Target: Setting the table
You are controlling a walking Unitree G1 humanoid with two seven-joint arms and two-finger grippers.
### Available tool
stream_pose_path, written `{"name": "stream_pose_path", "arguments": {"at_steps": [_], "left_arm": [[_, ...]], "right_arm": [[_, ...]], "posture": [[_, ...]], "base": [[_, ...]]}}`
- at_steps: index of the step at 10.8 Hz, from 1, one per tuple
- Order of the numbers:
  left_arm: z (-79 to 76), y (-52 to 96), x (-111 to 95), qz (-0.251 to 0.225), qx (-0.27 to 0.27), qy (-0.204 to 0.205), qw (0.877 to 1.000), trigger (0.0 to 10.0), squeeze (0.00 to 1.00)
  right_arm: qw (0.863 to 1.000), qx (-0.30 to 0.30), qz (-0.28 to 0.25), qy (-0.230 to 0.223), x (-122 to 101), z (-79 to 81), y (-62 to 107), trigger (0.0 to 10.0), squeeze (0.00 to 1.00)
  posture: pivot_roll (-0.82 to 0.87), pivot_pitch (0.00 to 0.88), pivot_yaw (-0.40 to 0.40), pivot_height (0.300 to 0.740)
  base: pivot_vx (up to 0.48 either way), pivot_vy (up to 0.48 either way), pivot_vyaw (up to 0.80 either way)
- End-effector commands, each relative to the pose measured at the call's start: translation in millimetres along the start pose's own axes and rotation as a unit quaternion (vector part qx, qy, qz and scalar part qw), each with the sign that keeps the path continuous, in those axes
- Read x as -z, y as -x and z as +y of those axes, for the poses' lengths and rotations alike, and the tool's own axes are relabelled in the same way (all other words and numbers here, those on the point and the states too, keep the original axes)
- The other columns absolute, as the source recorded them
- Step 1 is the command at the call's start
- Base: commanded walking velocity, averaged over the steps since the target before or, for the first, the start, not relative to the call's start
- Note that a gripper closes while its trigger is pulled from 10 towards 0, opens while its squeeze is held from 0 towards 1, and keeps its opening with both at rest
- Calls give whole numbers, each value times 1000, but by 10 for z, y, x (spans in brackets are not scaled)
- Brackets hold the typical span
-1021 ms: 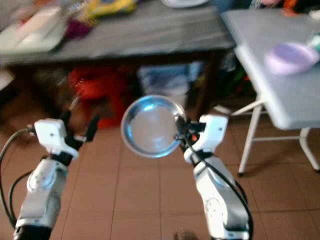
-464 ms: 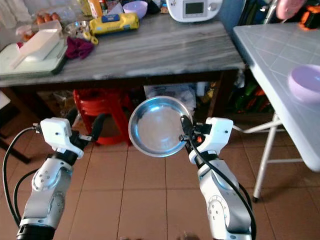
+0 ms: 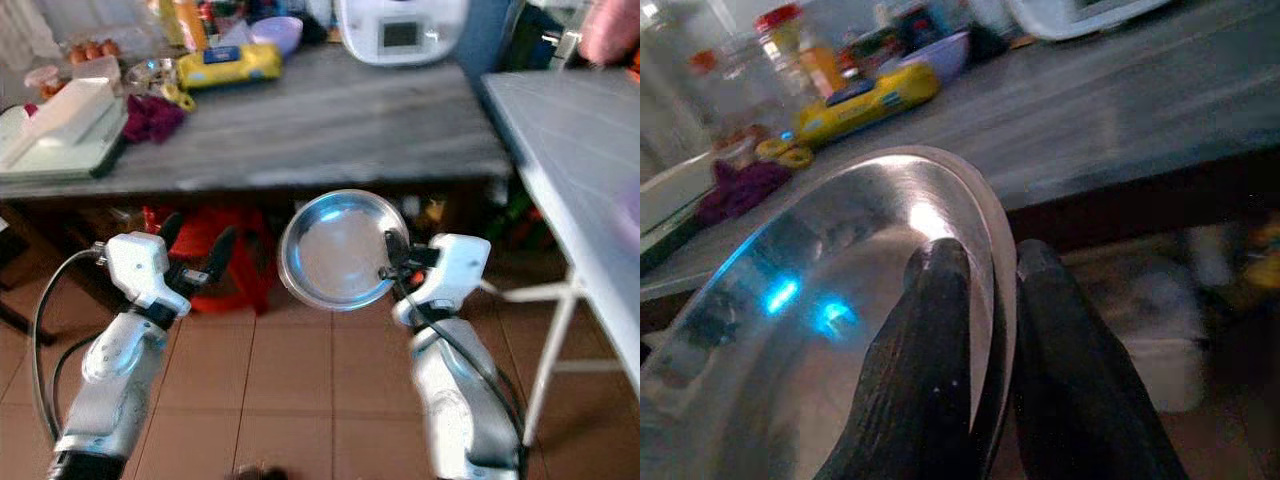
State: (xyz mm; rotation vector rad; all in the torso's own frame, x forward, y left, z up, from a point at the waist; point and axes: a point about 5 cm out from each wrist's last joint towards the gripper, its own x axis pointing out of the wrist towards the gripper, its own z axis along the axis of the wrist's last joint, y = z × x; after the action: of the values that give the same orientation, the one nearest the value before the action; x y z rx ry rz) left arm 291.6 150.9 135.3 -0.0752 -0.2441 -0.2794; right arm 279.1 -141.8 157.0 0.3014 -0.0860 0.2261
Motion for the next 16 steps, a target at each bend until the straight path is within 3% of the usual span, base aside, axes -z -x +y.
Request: {"name": "stream_pose_path", "arguments": {"at_steps": [1,5,7,11,14,16], "left_arm": [[-30,-9,-23,-3,6,-4,1000,10000,0],[-50,-19,-34,-5,12,-1,1000,10000,0],[-45,-23,-35,-4,13,-1,1000,10000,0],[-39,7,-29,1,16,-2,1000,10000,0],[24,184,-18,8,24,-30,999,10000,0],[99,422,19,29,20,-50,998,10000,0]], "right_arm": [[1000,0,-11,13,-36,-19,5,10000,0],[999,1,-22,32,-81,-25,-20,10000,0],[998,7,-42,47,-208,-113,-52,10000,0],[998,3,-42,43,-216,-114,-75,10000,0],[999,1,-38,38,-213,-116,-92,10000,0],[999,15,-15,28,-146,-147,-111,10000,0]], "posture": [[-117,148,94,740],[-119,146,97,740],[-120,149,105,740],[-114,153,104,740],[-106,158,99,740],[-94,159,98,740]], "base": [[454,0,0],[456,0,0],[454,0,0],[407,0,0],[0,0,0],[0,0,0]]}}
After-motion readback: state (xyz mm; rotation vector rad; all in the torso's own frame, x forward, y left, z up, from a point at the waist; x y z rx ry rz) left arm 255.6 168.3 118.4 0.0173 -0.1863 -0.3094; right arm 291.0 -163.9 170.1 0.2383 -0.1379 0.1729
